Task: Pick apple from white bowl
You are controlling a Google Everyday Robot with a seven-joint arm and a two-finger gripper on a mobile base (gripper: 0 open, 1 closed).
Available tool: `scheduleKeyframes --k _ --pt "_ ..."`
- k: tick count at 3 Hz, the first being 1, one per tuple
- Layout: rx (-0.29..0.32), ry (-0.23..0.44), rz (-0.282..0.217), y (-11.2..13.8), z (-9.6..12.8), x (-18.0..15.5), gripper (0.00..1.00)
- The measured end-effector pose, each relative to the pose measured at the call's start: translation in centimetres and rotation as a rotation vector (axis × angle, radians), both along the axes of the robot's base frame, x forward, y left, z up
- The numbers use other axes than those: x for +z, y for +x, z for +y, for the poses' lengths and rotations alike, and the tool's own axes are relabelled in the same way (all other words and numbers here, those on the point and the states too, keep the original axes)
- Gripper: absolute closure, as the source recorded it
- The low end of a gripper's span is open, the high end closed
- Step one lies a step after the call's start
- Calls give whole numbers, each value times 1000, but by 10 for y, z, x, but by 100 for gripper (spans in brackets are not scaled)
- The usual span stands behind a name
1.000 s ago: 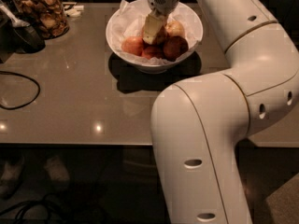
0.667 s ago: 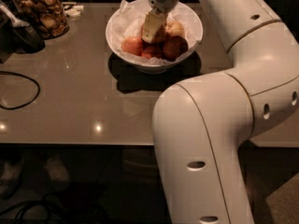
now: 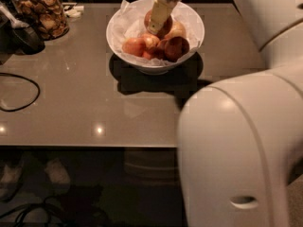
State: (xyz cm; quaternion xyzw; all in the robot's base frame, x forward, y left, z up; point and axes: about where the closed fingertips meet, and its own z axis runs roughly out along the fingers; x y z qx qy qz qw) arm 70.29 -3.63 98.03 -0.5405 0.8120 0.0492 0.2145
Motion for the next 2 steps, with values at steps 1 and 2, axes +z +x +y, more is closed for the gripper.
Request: scheduleKeyframes --k 1,2 --pt "1 54 -36 -34 -21 26 100" --pt "-10 107 -71 -78 -47 45 100"
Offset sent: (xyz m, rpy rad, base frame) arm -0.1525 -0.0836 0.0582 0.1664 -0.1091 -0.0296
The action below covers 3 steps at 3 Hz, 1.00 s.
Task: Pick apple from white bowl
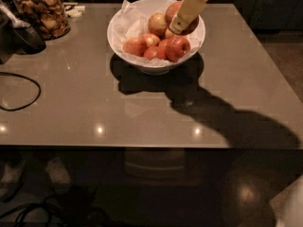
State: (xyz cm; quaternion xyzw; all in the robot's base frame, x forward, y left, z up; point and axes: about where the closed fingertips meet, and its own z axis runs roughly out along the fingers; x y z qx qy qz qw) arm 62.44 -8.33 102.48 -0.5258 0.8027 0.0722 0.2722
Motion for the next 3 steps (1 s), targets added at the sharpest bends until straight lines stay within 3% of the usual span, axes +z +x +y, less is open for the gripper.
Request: scheduleKeyframes --k 1,2,3 --pt "22 44 -25 -50 -15 9 100" --pt "75 71 -41 -96 -17 15 100" --pt "76 71 -41 -99 -18 15 100"
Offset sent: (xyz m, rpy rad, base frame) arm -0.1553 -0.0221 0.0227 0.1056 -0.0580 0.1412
